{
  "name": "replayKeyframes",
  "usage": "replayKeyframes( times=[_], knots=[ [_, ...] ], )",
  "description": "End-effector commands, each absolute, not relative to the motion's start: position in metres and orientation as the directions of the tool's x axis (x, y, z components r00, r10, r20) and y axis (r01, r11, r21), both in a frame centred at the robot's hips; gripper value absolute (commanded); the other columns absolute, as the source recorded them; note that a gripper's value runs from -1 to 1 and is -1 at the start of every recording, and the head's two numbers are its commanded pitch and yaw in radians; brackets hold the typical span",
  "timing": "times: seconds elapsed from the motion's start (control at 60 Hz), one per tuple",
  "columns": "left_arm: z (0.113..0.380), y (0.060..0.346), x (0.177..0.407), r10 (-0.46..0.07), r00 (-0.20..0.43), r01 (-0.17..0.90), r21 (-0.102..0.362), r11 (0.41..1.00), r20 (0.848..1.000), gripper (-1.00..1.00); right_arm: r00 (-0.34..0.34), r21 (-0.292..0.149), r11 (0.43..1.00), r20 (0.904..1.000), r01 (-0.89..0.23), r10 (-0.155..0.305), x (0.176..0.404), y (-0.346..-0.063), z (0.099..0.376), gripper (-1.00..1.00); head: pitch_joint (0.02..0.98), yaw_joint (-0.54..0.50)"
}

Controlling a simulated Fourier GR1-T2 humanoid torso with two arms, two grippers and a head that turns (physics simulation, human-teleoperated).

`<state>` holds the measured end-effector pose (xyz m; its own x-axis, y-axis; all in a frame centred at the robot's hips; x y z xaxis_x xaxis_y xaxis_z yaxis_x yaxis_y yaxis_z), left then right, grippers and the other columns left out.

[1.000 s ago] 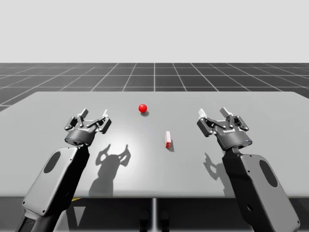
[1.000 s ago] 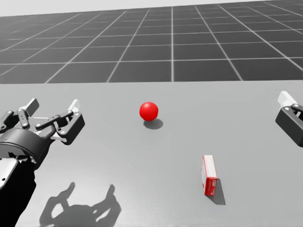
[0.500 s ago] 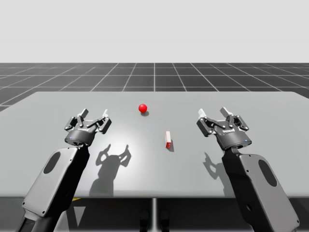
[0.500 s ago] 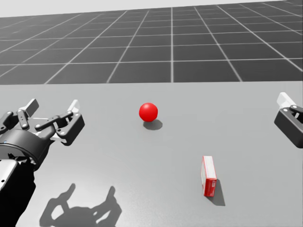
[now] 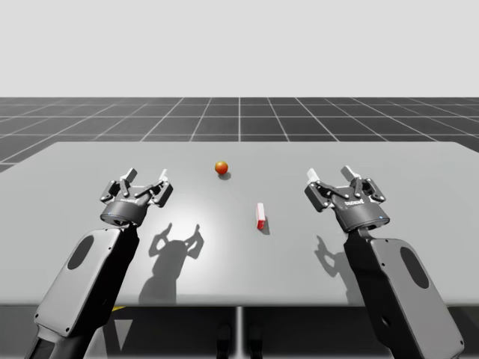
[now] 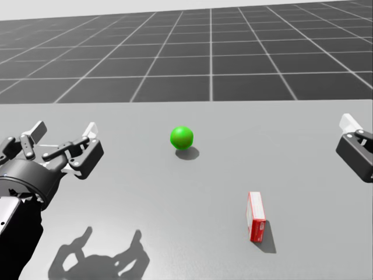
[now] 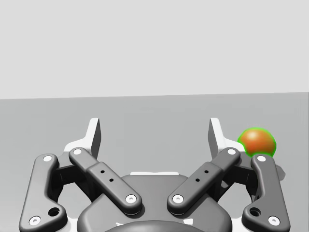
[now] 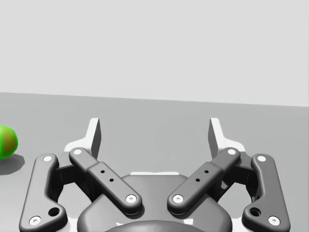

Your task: Watch the red light. When it turns green, pick up the object.

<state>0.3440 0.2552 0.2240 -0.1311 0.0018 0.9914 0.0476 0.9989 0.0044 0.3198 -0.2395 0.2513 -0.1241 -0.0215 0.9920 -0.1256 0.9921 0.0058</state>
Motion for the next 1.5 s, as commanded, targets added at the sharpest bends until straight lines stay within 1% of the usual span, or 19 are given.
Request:
replayKeyframes(
  times=[0.017,0.217,0.45,0.633,0.7,0.733,0.783,0.817,0.867,0.967,1.0,1.017,1.083,1.117,1.15,1.183,1.25,1.367,1.5],
  knots=[
    [0.224,0.255,0.344,0.001,-0.131,0.048,0.005,0.999,0.991,-1.00,-0.124,0.003,0.992,0.9921,-0.126,-0.019,0.320,-0.239,0.251,-1.00,0.588,0.09],
    [0.224,0.256,0.344,-0.001,-0.133,0.047,0.008,0.999,0.991,-1.00,-0.125,-0.002,0.992,0.9921,-0.125,-0.013,0.320,-0.239,0.251,-1.00,0.650,0.01],
    [0.225,0.255,0.344,-0.004,-0.135,0.050,0.011,0.999,0.991,-1.00,-0.124,-0.004,0.992,0.9923,-0.126,-0.012,0.320,-0.239,0.250,-1.00,0.760,-0.11],
    [0.226,0.255,0.343,-0.004,-0.137,0.050,0.011,0.999,0.991,-1.00,-0.126,-0.002,0.992,0.9920,-0.125,-0.014,0.320,-0.237,0.250,-1.00,0.786,-0.12],
    [0.226,0.256,0.343,-0.001,-0.136,0.045,0.007,0.999,0.991,-1.00,-0.116,0.023,0.989,0.9925,-0.143,-0.040,0.316,-0.231,0.253,-1.00,0.780,-0.11],
    [0.226,0.256,0.343,0.000,-0.135,0.045,0.006,0.999,0.991,-1.00,-0.120,0.016,0.989,0.9922,-0.148,-0.034,0.314,-0.229,0.254,-1.00,0.780,-0.11],
    [0.226,0.256,0.343,0.002,-0.134,0.044,0.004,0.999,0.991,-1.00,-0.116,0.013,0.985,0.9927,-0.171,-0.033,0.308,-0.224,0.258,-1.00,0.778,-0.11],
    [0.226,0.255,0.343,0.003,-0.134,0.045,0.003,0.999,0.991,-1.00,-0.118,0.023,0.987,0.9921,-0.157,-0.042,0.304,-0.221,0.259,-1.00,0.777,-0.11],
    [0.226,0.255,0.343,0.004,-0.135,0.047,0.002,0.999,0.991,-1.00,-0.124,0.000,0.986,0.9921,-0.167,-0.021,0.297,-0.217,0.260,-1.00,0.778,-0.11],
    [0.227,0.255,0.343,0.007,-0.134,0.050,0.000,0.999,0.991,-1.00,-0.080,0.026,0.981,0.9959,-0.190,-0.042,0.274,-0.203,0.254,-1.00,0.778,-0.11],
    [0.227,0.255,0.343,0.007,-0.133,0.050,-0.001,0.999,0.991,-1.00,-0.072,0.025,0.979,0.9965,-0.203,-0.041,0.269,-0.200,0.252,-1.00,0.778,-0.11],
    [0.227,0.255,0.343,0.008,-0.133,0.050,-0.002,0.999,0.991,-1.00,-0.058,0.034,0.977,0.9972,-0.211,-0.048,0.261,-0.195,0.249,-1.00,0.779,-0.11],
    [0.226,0.254,0.343,0.008,-0.132,0.049,-0.002,0.999,0.991,-1.00,-0.045,0.025,0.976,0.9984,-0.214,-0.035,0.248,-0.187,0.241,-1.00,0.781,-0.11],
    [0.226,0.254,0.343,0.008,-0.132,0.049,-0.001,0.999,0.991,-1.00,-0.040,0.036,0.976,0.9982,-0.215,-0.045,0.243,-0.183,0.238,-1.00,0.782,-0.11],
    [0.226,0.254,0.343,0.007,-0.131,0.049,0.000,0.999,0.991,-1.00,-0.020,0.035,0.974,0.9990,-0.222,-0.040,0.234,-0.178,0.233,-1.00,0.783,-0.11],
    [0.226,0.254,0.343,0.006,-0.131,0.050,0.000,0.999,0.991,-1.00,-0.015,0.031,0.973,0.9993,-0.228,-0.035,0.231,-0.175,0.231,-1.00,0.785,-0.11],
    [0.225,0.254,0.343,0.005,-0.129,0.051,0.002,0.999,0.992,-1.00,0.007,0.058,0.971,0.9983,-0.231,-0.058,0.221,-0.167,0.225,-1.00,0.786,-0.11],
    [0.224,0.253,0.344,0.002,-0.127,0.051,0.005,0.999,0.992,-1.00,0.033,0.065,0.968,0.9977,-0.243,-0.058,0.209,-0.153,0.212,-1.00,0.791,-0.11],
    [0.224,0.253,0.344,0.001,-0.126,0.051,0.006,0.999,0.992,-1.00,0.049,0.058,0.965,0.9977,-0.254,-0.047,0.208,-0.139,0.196,-1.00,0.799,-0.11]
  ],
)
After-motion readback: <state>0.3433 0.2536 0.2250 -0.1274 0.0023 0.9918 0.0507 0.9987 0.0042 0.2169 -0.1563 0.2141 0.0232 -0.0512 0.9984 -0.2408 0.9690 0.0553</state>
